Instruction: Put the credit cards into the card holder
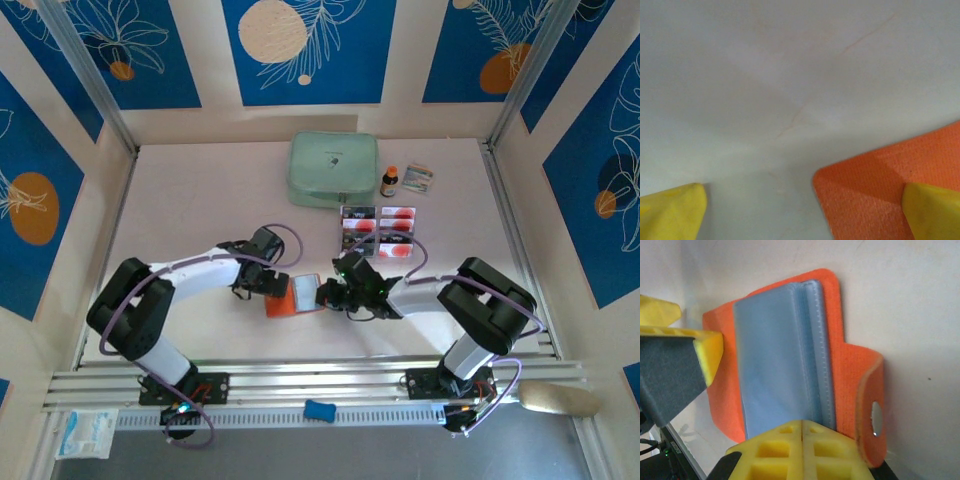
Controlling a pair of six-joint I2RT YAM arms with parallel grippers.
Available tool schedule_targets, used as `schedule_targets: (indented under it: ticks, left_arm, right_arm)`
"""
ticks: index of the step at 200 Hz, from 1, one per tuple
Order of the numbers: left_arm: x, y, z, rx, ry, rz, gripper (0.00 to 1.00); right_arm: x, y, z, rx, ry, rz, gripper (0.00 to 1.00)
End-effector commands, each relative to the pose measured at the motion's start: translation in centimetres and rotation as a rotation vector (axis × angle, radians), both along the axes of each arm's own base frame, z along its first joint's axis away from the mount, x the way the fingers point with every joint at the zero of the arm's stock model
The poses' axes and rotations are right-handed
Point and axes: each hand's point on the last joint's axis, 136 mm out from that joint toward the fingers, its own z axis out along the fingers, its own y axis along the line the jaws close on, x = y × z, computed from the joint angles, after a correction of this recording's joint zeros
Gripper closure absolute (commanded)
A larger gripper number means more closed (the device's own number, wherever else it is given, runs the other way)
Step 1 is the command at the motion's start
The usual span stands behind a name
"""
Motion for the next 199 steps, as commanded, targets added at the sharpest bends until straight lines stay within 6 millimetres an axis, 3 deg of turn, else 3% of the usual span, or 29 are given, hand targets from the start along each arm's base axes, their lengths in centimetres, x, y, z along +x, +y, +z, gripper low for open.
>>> schedule_targets:
  ticks: [1, 43, 95, 128, 164, 199]
  left_arm:
    - [1.3, 0.8, 0.5, 0.077, -0.02, -0.014, 0.0]
    - [2.7, -2.1, 4.7, -0.077, -0.061, 0.0, 0.0]
    - [1.5, -6.9, 10.8, -0.474, -0.073, 0.068, 0.0]
    - [0.3, -8.7, 13.2, -0.672, -0.062, 0.118, 0.0]
    - [-1.2, -9.8, 13.0, -0.789, -0.018, 0.154, 0.0]
    - [-2.4, -10.1, 9.9, -0.822, 0.053, 0.17, 0.0]
  right_arm:
    - [-2.0, -1.1, -1.7, -0.06, 0.051, 0.0, 1.0]
    - [-2.4, -1.1, -1.9, -0.067, 0.049, -0.01, 1.0]
    - [-2.6, -1.3, -2.3, -0.066, 0.055, -0.019, 1.0]
    - [-2.7, -1.4, -2.6, -0.07, 0.057, -0.019, 1.0]
    - [-2.6, -1.2, -2.6, -0.066, 0.06, -0.022, 1.0]
    - [-2.6, -1.1, -2.7, -0.065, 0.066, -0.023, 1.0]
